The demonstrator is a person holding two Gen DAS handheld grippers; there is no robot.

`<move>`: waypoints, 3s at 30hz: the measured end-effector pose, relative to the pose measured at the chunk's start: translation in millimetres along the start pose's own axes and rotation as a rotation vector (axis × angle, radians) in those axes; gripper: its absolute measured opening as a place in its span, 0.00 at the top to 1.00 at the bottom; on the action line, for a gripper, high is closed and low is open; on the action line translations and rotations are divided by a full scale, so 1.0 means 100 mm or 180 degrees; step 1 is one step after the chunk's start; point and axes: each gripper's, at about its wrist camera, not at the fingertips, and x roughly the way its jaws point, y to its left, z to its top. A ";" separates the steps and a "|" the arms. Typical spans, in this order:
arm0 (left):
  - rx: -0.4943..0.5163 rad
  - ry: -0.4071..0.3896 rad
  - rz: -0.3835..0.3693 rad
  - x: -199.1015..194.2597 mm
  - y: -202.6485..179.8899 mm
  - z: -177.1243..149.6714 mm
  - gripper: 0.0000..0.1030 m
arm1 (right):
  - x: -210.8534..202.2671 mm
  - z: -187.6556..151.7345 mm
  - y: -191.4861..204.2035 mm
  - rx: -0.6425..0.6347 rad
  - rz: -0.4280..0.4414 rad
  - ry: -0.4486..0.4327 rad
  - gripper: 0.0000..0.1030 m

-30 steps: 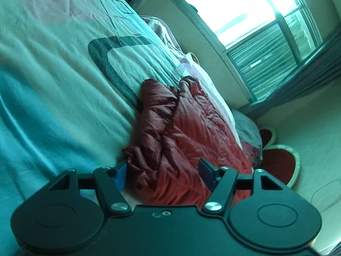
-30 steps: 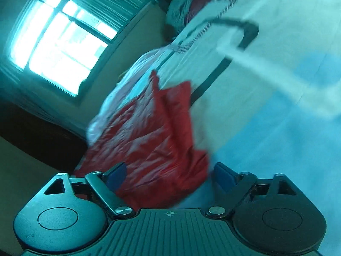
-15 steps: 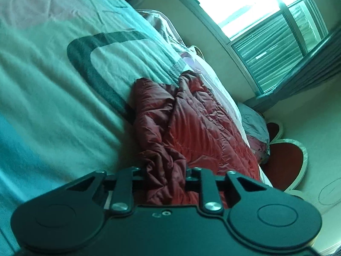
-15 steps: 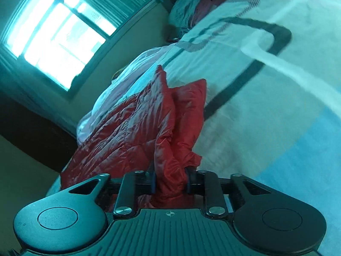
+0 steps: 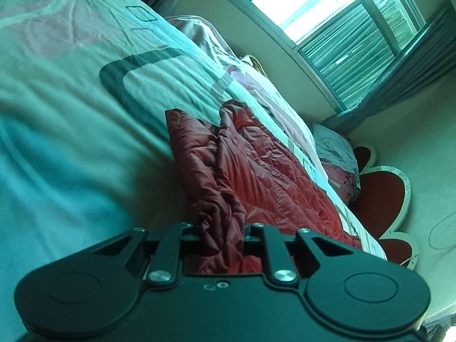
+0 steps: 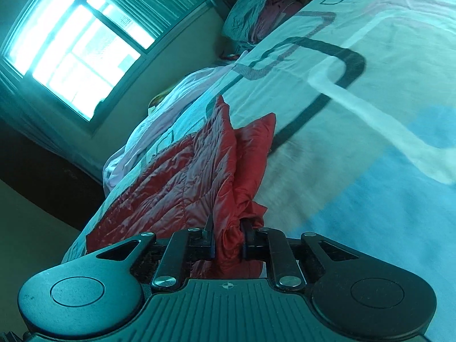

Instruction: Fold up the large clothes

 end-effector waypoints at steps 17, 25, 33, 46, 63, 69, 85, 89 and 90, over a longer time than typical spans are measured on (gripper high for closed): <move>-0.0139 0.0078 -0.0043 -1.20 0.32 -1.04 0.84 | -1.43 -0.79 -0.40 -0.0122 -0.0123 0.0149 0.86; -0.0079 0.0130 0.0001 -1.36 0.53 -1.28 0.70 | -1.63 -1.09 -0.65 -0.0062 -0.0143 0.0280 0.86; -0.0035 -0.0226 0.0365 -1.78 0.70 -1.20 0.17 | -1.85 -0.93 -0.84 -0.0330 -0.0229 -0.0043 0.45; 0.0832 0.0499 0.0087 -0.26 0.06 -0.03 0.30 | -0.53 0.24 -0.45 -0.0696 0.0013 0.0459 0.46; 0.1230 0.0354 0.0276 0.22 0.02 -0.16 0.94 | 0.30 0.13 -0.24 -0.1447 -0.0241 0.0548 0.98; 0.1302 0.0237 0.0450 0.08 0.02 -0.21 0.60 | 0.22 -0.02 -0.23 -0.1653 -0.0448 0.0457 0.97; 0.1925 0.0156 0.0408 -0.36 -0.77 -1.40 0.48 | -0.34 -1.35 0.57 -0.2491 -0.0276 0.0482 0.59; 0.1858 0.0059 0.0655 -0.58 -0.42 -1.18 0.50 | -0.48 -1.01 0.12 -0.2069 -0.0660 0.0356 1.00; 0.1727 0.0076 0.0618 -0.63 -0.37 -1.13 0.49 | -0.50 -0.97 0.09 -0.2051 -0.0731 0.0325 1.00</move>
